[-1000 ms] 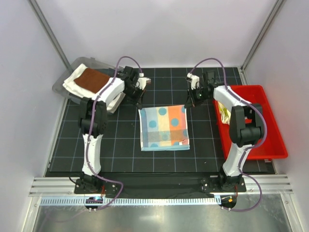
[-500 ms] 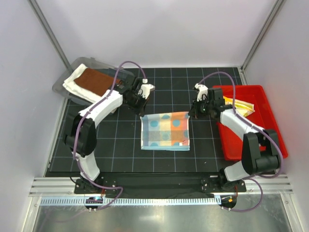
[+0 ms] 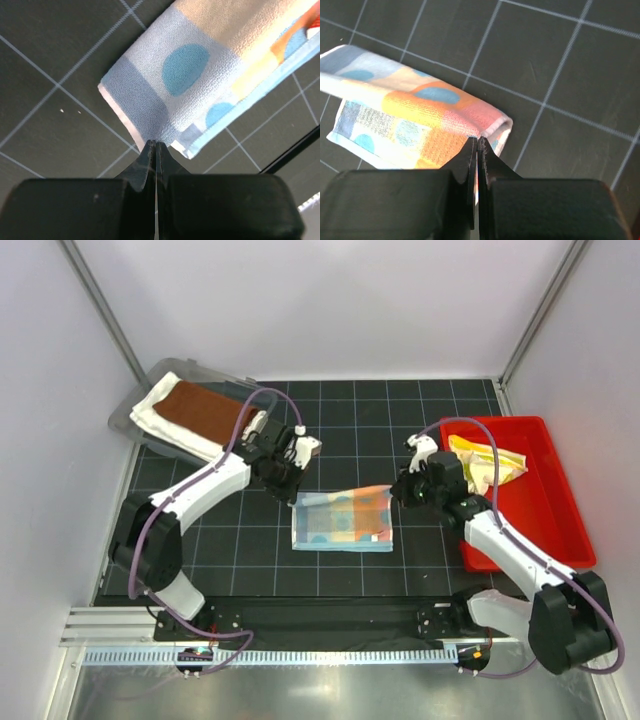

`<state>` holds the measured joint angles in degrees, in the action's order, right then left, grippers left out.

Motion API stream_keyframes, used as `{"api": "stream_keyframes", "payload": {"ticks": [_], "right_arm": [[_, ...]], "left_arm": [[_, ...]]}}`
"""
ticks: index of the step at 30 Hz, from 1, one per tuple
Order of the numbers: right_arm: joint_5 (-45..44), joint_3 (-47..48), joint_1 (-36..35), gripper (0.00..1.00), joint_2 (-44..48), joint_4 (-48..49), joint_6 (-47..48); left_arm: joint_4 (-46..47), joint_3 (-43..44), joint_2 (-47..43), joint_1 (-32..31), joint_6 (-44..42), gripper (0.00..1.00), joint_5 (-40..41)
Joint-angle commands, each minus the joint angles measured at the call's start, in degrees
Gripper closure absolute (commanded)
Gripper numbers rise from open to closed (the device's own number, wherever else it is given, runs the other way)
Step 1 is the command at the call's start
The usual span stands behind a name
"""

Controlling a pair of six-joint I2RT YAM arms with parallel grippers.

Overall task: Fold and stack the towels
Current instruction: Fold the towel

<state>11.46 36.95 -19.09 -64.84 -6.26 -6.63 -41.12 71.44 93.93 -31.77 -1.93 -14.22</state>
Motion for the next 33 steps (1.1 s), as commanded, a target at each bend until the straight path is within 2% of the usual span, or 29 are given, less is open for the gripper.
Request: {"api": "stream_keyframes", "payload": {"ticks": [1, 9, 12, 17, 24, 33], "right_arm": [[-6.88, -1.96, -1.12, 0.99, 4.80, -1.64, -4.78], [-9.88, -6.62, -3.06, 0.99, 13.50, -4.55, -14.26], [-9.70, -8.21, -3.84, 0.99, 16.58, -5.33, -16.30], [-11.03, -9.43, -3.94, 0.99, 18.86, -11.13, -22.27], [-10.67, -14.62, -5.43, 0.99, 24.57, -10.70, -27.55], [-10.58, -17.96, -8.77, 0.95, 26.52, -12.11, -32.56]], "left_arm": [[2.63, -2.09, -4.89, -1.19, 3.24, 1.00, 2.35], [4.65, -7.63, -9.64, -4.96, 7.20, 1.00, 4.11], [5.61, -9.82, -10.61, -5.14, 8.96, 1.00, 2.45], [6.49, -13.25, -12.37, -6.29, 10.81, 1.00, 4.63], [6.85, -14.31, -13.25, -7.08, 11.51, 1.00, 6.13], [4.91, -15.01, -11.58, -8.57, 11.60, 1.00, 6.66]]}}
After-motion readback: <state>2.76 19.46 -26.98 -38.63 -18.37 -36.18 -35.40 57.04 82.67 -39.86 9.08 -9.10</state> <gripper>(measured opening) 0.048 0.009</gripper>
